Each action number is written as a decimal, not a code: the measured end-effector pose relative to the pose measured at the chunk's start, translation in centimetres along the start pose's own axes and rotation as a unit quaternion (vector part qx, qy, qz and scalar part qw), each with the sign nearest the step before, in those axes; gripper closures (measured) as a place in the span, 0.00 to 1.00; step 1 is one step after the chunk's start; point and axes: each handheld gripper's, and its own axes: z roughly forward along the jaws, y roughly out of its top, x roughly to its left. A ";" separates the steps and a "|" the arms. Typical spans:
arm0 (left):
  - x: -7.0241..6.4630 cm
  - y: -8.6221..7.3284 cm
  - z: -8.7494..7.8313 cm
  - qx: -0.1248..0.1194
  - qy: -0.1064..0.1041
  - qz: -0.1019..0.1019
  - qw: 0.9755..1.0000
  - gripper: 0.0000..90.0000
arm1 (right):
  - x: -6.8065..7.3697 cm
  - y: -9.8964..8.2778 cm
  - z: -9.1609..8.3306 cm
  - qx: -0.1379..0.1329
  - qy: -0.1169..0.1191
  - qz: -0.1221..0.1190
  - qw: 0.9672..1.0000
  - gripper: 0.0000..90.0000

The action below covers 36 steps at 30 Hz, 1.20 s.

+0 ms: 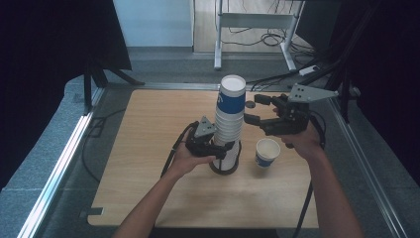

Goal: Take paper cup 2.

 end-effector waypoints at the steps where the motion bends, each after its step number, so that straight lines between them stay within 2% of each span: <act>1: 0.0 0.0 0.0 0.000 0.000 0.000 1.000 0.18 | 0.0 0.2 0.1 0.000 0.002 0.000 1.000 0.26; 6: -0.1 0.0 0.0 0.001 0.003 0.002 1.000 0.18 | -0.2 1.1 1.2 0.005 0.006 0.001 1.000 0.25; 15: -0.2 0.0 0.0 0.001 0.005 0.004 1.000 0.19 | -0.1 2.9 3.0 0.004 0.000 -0.002 1.000 0.22; 22: -0.3 0.0 0.0 0.003 0.005 0.004 1.000 0.19 | -0.4 3.8 5.3 0.027 -0.006 -0.006 1.000 0.20; 25: -0.3 0.0 0.0 0.004 0.004 0.005 1.000 0.19 | -0.6 4.0 6.0 0.033 -0.005 -0.005 0.999 0.24; 29: -0.3 0.0 0.0 0.004 0.005 0.004 1.000 0.19 | -0.6 4.0 6.3 0.027 -0.008 -0.006 1.000 0.29; 36: -0.4 0.1 0.0 0.005 0.007 0.005 1.000 0.19 | -0.5 4.1 6.0 0.018 -0.015 -0.004 1.000 0.30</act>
